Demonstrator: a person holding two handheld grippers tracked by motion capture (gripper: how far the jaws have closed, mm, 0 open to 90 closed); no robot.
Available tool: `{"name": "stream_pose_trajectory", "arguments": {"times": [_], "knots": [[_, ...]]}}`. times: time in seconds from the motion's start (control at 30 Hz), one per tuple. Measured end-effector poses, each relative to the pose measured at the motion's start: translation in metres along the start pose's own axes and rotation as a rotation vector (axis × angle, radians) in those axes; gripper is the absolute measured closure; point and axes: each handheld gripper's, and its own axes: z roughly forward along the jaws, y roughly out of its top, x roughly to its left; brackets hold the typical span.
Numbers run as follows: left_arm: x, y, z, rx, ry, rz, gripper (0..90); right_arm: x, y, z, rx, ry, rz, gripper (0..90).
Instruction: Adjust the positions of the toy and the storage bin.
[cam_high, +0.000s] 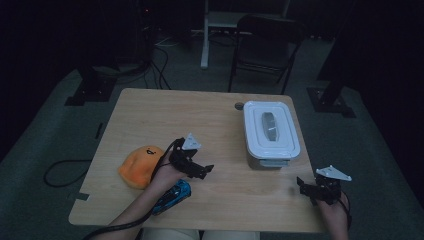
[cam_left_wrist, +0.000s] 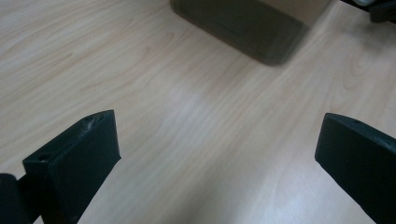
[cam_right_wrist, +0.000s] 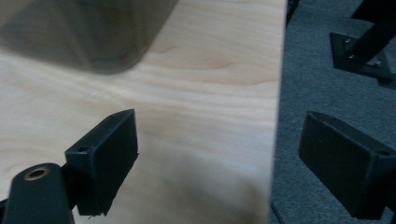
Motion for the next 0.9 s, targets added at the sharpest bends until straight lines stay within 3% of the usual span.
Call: {"name": "stream_pose_trajectory", "arguments": {"times": [0.2,0.27,0.4,0.5,0.7,0.9], "knots": [[0.005,0.012,0.026,-0.019,-0.010,-0.052,0.5,-0.009,0.011,0.011,-0.026,0.002,0.050,11.7],[0.007,0.015,0.036,-0.009,-0.011,-0.064,0.5,-0.011,0.015,0.017,-0.022,-0.019,0.042,11.7],[0.012,0.021,0.056,0.025,0.021,-0.047,0.5,-0.019,0.025,0.028,-0.022,-0.030,0.043,11.8],[0.016,0.025,0.068,0.028,0.021,-0.068,0.5,-0.024,0.033,0.034,-0.038,-0.037,0.078,11.8],[0.016,0.033,0.091,0.049,0.041,-0.059,0.5,-0.033,0.043,0.048,-0.059,-0.058,0.122,11.8],[0.018,0.046,0.111,0.077,0.049,-0.050,0.5,-0.035,0.052,0.065,-0.049,-0.054,0.114,11.8]]}}
